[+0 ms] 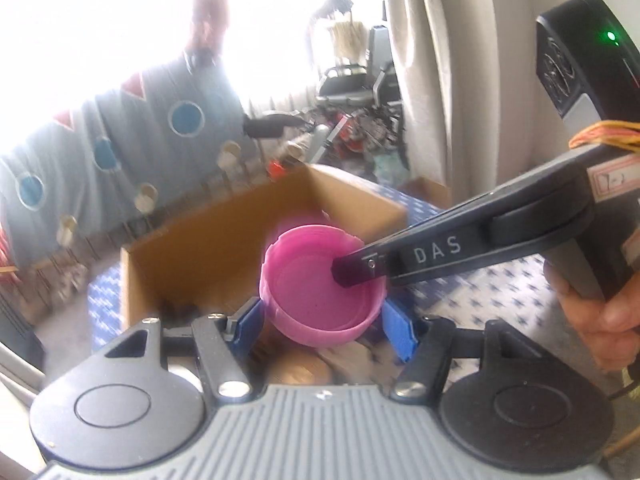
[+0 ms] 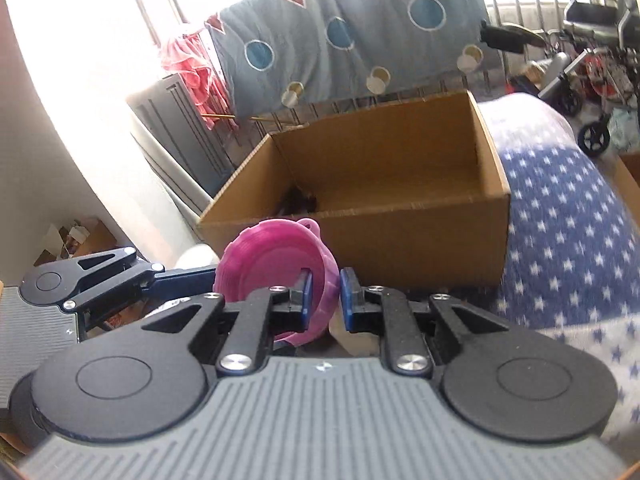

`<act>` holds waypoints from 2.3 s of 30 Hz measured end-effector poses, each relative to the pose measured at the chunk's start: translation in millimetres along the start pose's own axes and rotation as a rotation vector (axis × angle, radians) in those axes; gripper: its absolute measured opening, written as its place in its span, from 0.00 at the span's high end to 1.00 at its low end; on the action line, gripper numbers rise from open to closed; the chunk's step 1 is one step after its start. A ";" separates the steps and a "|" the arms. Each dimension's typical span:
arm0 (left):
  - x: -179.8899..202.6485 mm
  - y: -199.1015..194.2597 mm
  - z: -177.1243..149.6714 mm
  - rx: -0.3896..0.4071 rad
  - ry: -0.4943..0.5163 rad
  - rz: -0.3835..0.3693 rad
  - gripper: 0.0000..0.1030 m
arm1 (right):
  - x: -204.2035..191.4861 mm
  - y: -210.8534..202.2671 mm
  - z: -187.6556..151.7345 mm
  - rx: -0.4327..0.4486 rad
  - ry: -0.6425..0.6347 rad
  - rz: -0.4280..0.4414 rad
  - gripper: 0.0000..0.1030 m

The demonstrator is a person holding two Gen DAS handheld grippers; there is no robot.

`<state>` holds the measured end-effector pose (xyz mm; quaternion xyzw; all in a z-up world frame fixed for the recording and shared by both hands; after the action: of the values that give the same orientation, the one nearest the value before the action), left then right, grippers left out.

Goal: Organize rigid objects
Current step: 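Carry the pink cap into the box and release it, then withdraw the right gripper from the box toward the remaining items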

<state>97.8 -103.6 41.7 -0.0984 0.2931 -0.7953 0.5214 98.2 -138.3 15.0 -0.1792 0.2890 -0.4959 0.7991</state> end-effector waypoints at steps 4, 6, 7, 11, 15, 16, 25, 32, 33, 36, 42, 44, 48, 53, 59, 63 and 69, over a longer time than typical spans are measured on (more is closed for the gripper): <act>-34.6 14.9 29.0 -0.013 -0.008 0.041 0.36 | -7.9 23.5 53.8 0.003 -0.041 0.068 0.86; -53.3 29.8 38.9 -0.043 -0.027 0.042 0.36 | -7.1 45.3 77.0 -0.034 -0.044 0.102 0.86; -61.0 39.0 42.3 -0.066 -0.038 0.043 0.36 | -5.7 58.8 86.0 -0.066 -0.042 0.115 0.86; -93.4 85.7 41.8 -0.218 -0.088 0.008 0.37 | 2.8 127.5 108.1 -0.243 0.016 0.169 0.87; -115.6 128.0 24.9 -0.365 -0.148 -0.035 0.38 | 19.6 188.2 110.1 -0.415 0.076 0.175 0.87; -119.7 135.1 20.8 -0.395 -0.163 -0.045 0.39 | 20.6 200.7 106.9 -0.451 0.078 0.166 0.87; -123.6 165.7 6.2 -0.517 -0.159 -0.069 0.38 | 22.6 251.5 78.4 -0.661 0.053 0.144 0.85; -129.0 168.6 8.3 -0.521 -0.171 -0.064 0.30 | 17.1 268.0 63.7 -0.748 0.056 0.150 0.81; -129.8 166.2 9.9 -0.514 -0.178 -0.062 0.29 | 17.0 267.5 64.3 -0.743 0.063 0.157 0.80; -131.3 152.9 15.2 -0.483 -0.193 -0.060 0.28 | 18.9 261.2 68.5 -0.712 0.089 0.170 0.72; -133.9 102.6 31.6 -0.353 -0.254 -0.059 0.19 | 25.6 218.7 89.4 -0.554 0.138 0.208 0.60; -132.4 78.5 34.0 -0.298 -0.272 -0.059 0.16 | 29.7 192.4 94.4 -0.487 0.157 0.227 0.60; -122.1 29.6 25.9 -0.167 -0.288 -0.043 0.10 | 36.2 127.7 91.2 -0.338 0.164 0.240 0.59; -97.9 -1.7 -5.9 -0.095 -0.353 -0.034 0.07 | 37.9 51.1 62.7 -0.220 0.155 0.249 0.46; -63.9 0.4 -52.5 -0.170 -0.346 -0.075 0.07 | 29.8 22.8 -7.4 -0.202 0.216 0.201 0.46; -51.6 13.5 -77.4 -0.243 -0.307 -0.068 0.07 | 12.3 36.7 -45.2 -0.214 0.243 0.216 0.46; -42.6 28.4 -111.4 -0.345 -0.269 -0.040 0.09 | -11.4 71.2 -63.2 -0.247 0.259 0.269 0.50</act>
<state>86.8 -33.4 -58.2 -0.2972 0.3507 -0.7231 0.5156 102.9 -96.5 -71.1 -0.1703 0.4688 -0.3646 0.7863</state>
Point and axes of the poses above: each gripper's, at about its wrist camera, not at the fingertips, and y roughly the way its jaws point, x to its right, z to its top, the point moved 6 cm from there along y, roughly the way its jaws point, and after that the axes turned 4 degrees about -y, right-handed, at the moved point
